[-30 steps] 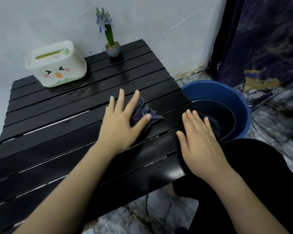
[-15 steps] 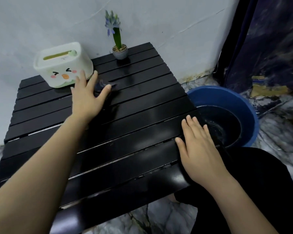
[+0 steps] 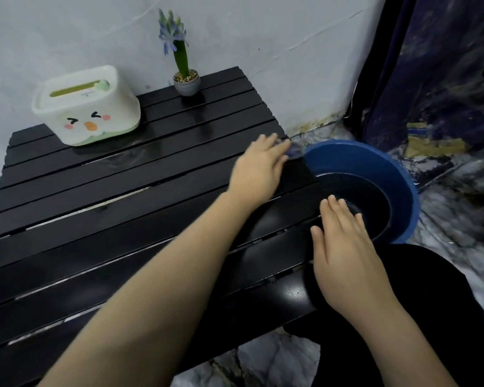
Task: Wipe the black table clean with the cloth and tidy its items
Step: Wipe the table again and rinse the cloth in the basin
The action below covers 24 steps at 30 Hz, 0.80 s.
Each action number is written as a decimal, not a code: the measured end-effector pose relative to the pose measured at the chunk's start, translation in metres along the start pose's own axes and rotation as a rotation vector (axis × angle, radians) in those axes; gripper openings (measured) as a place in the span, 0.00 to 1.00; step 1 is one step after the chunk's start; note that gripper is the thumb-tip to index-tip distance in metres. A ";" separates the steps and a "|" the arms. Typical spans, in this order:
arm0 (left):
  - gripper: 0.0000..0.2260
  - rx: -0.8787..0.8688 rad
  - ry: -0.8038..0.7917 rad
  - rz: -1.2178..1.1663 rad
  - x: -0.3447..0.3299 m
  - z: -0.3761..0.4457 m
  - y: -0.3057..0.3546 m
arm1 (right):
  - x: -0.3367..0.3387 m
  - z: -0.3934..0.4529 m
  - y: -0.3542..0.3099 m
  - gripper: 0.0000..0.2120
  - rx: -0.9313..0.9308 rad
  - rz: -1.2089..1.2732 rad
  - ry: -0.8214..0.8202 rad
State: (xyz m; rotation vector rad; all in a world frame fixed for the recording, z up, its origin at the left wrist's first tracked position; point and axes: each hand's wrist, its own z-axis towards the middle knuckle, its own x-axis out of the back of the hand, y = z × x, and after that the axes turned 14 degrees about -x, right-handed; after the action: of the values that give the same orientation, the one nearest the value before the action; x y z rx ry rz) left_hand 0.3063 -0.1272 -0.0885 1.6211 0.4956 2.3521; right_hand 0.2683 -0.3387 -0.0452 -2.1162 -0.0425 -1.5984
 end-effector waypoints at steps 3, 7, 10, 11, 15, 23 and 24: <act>0.14 -0.149 0.030 -0.200 -0.016 0.015 0.032 | -0.001 -0.001 0.004 0.25 -0.030 0.001 0.013; 0.14 0.203 0.084 -0.937 0.017 0.026 0.036 | -0.002 0.000 0.005 0.25 -0.012 0.016 0.014; 0.15 0.336 0.260 -1.016 0.065 -0.004 0.007 | 0.000 -0.001 0.008 0.25 -0.006 0.012 -0.006; 0.15 0.328 0.287 -0.886 0.083 -0.026 0.000 | 0.001 -0.001 0.008 0.25 -0.003 0.014 -0.010; 0.17 0.230 0.291 -0.329 0.142 -0.154 -0.001 | 0.004 0.000 0.007 0.25 -0.003 0.021 -0.011; 0.24 -0.159 -0.245 -0.076 0.115 -0.245 0.022 | 0.004 -0.004 0.019 0.26 -0.023 -0.013 -0.031; 0.23 -0.193 -0.262 -0.089 0.109 -0.235 0.024 | 0.004 -0.005 0.021 0.26 -0.019 -0.012 -0.035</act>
State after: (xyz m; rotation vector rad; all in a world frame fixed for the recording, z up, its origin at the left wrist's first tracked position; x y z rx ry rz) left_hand 0.0478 -0.1401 -0.0626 1.7418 0.2713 2.0145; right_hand 0.2720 -0.3599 -0.0476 -2.1621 -0.0519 -1.5739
